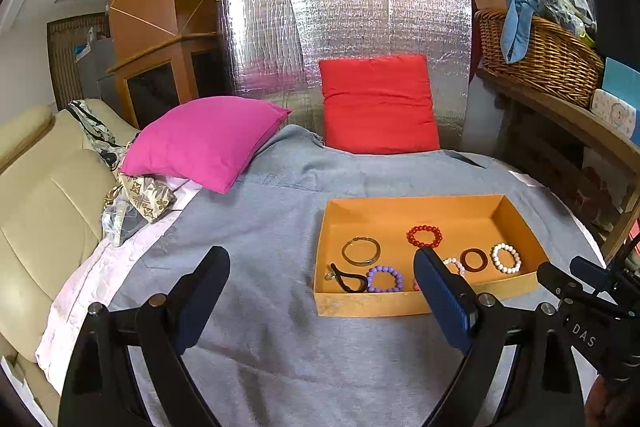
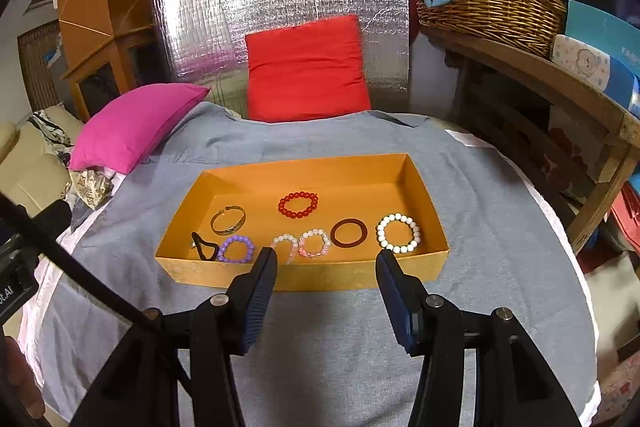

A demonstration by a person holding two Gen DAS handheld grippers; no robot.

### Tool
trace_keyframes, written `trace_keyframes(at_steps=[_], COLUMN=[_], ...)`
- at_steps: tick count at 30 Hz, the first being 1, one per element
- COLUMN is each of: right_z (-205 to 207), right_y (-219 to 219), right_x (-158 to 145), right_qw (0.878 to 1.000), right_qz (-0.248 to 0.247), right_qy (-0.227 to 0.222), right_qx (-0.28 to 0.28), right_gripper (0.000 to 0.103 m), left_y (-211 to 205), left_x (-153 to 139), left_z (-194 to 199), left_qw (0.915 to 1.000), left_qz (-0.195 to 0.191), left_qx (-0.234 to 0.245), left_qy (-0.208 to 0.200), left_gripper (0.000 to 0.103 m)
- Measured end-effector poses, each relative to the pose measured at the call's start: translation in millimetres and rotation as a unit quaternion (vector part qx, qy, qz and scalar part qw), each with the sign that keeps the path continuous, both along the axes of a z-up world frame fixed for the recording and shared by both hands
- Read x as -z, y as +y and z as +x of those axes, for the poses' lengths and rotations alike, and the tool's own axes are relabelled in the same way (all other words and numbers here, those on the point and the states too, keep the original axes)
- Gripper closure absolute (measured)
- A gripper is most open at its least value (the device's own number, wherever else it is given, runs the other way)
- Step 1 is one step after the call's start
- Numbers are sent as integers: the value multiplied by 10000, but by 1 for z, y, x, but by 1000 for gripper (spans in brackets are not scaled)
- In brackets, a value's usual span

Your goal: Organize jewelry

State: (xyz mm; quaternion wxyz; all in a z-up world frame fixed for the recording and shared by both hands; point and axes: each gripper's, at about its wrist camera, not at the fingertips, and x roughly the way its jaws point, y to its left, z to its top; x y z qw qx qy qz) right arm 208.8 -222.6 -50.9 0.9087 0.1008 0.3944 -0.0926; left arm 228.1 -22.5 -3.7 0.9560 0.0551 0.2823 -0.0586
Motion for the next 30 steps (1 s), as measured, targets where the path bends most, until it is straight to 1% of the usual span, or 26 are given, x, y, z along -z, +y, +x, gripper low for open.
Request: trace_keyframes(at_steps=[11,30], right_z=[0,6], right_y=[-8,-4], right_x=[1,5], right_qw=[10000,9999], right_qz=[-4,-27], right_qy=[14,15], right_qx=[80,114], right_gripper=[48,48], left_y=[-4,0], left_x=[1,3], left_z=[2,9], left_qw=[10000,10000], left_qz=[-8,-29], left_qx=[22,-50], left_qy=[16,18], left_gripper=[10,10])
